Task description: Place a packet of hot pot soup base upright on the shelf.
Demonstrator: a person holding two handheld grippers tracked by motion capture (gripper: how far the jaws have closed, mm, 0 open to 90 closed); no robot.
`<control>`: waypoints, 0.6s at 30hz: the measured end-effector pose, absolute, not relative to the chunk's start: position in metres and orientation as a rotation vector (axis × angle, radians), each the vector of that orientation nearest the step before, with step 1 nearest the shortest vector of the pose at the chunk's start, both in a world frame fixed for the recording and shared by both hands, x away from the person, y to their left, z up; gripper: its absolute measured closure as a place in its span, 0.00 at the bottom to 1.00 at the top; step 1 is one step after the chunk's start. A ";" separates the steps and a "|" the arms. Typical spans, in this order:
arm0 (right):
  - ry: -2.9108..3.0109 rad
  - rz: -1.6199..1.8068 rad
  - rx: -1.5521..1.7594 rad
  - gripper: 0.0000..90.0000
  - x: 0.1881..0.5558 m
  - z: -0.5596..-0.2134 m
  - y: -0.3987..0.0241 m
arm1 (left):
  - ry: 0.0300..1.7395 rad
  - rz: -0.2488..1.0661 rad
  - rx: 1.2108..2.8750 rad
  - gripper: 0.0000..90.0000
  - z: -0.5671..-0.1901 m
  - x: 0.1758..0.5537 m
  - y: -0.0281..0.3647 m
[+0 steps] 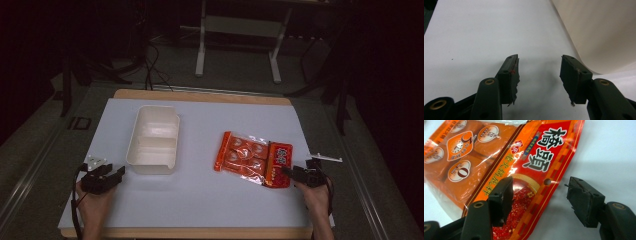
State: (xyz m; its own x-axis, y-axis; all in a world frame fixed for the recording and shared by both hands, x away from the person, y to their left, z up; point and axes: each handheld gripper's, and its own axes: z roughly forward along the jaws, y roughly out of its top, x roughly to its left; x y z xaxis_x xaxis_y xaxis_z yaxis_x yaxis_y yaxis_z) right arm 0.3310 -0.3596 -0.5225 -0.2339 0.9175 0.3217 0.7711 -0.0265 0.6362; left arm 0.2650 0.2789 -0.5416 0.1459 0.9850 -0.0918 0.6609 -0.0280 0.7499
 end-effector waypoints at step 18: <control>2.166 1.319 1.882 0.66 0.357 -0.529 -0.341 | 1.583 0.626 1.789 0.53 -0.543 0.267 0.276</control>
